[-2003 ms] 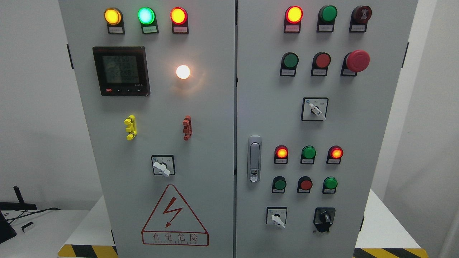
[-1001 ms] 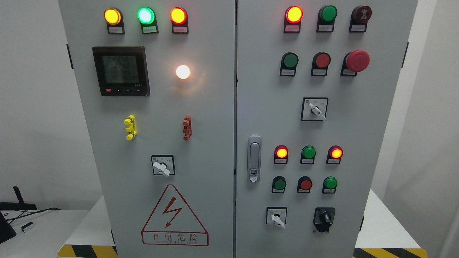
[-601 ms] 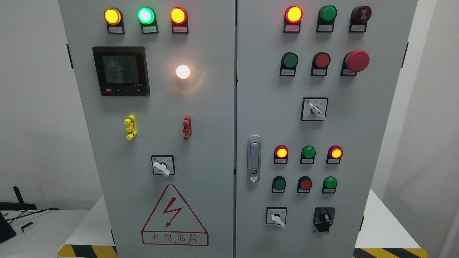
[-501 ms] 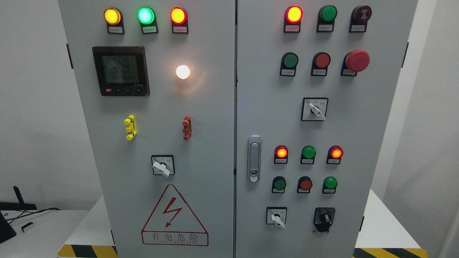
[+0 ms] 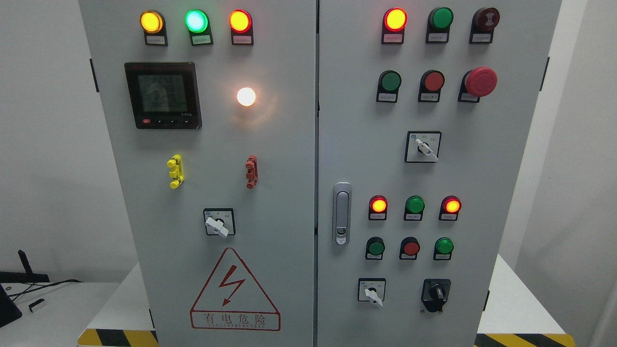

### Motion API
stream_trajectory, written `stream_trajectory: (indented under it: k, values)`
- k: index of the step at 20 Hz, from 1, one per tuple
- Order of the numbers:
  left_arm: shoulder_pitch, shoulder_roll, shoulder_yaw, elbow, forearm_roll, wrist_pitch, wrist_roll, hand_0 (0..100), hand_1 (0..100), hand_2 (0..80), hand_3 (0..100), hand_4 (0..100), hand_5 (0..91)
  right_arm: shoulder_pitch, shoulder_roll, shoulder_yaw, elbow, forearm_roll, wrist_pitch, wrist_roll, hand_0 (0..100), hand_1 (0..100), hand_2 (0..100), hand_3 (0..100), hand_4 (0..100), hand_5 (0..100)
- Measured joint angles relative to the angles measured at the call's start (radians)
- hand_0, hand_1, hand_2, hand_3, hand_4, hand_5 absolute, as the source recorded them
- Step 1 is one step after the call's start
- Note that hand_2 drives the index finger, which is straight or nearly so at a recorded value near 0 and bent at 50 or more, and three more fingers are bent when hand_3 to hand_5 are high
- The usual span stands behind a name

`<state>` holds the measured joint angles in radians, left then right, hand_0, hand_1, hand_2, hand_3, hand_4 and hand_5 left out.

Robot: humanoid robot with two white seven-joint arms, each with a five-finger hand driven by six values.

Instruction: Trip black knob to open circuit

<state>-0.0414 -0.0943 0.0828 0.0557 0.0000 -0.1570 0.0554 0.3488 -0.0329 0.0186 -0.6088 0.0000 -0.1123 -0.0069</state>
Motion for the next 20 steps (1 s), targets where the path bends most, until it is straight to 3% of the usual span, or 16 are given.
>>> stream_trajectory:
  k: [2, 5, 7, 11, 13, 16, 20]
  values:
    - [0.000, 0.000, 0.000, 0.000, 0.000, 0.000, 0.000, 12, 39, 0.0, 0, 0, 0.0, 0.046, 0.005, -0.003, -0.082, 0.000, -0.051, -0.027, 26, 36, 0, 12, 24, 16]
    - [0.000, 0.000, 0.000, 0.000, 0.000, 0.000, 0.000, 12, 39, 0.0, 0, 0, 0.0, 0.111, 0.011, -0.007, -0.207, 0.000, -0.171, -0.076, 23, 50, 10, 31, 32, 25]
    - [0.000, 0.000, 0.000, 0.000, 0.000, 0.000, 0.000, 12, 39, 0.0, 0, 0, 0.0, 0.148, 0.008, -0.009, -0.284, 0.000, -0.264, -0.105, 20, 58, 19, 43, 41, 38]
    - [0.000, 0.000, 0.000, 0.000, 0.000, 0.000, 0.000, 12, 39, 0.0, 0, 0, 0.0, 0.195, 0.011, -0.012, -0.400, 0.000, -0.480, -0.141, 19, 64, 26, 52, 52, 53]
    - [0.000, 0.000, 0.000, 0.000, 0.000, 0.000, 0.000, 12, 39, 0.0, 0, 0, 0.0, 0.208, 0.015, -0.019, -0.453, 0.000, -0.558, -0.148, 20, 64, 28, 57, 60, 68]
    - [0.000, 0.000, 0.000, 0.000, 0.000, 0.000, 0.000, 12, 39, 0.0, 0, 0, 0.0, 0.222, 0.019, -0.038, -0.542, 0.000, -0.611, -0.151, 20, 64, 29, 59, 64, 77]
    - [0.000, 0.000, 0.000, 0.000, 0.000, 0.000, 0.000, 12, 39, 0.0, 0, 0, 0.0, 0.223, 0.023, -0.068, -0.669, 0.000, -0.624, -0.152, 20, 64, 31, 61, 67, 80]
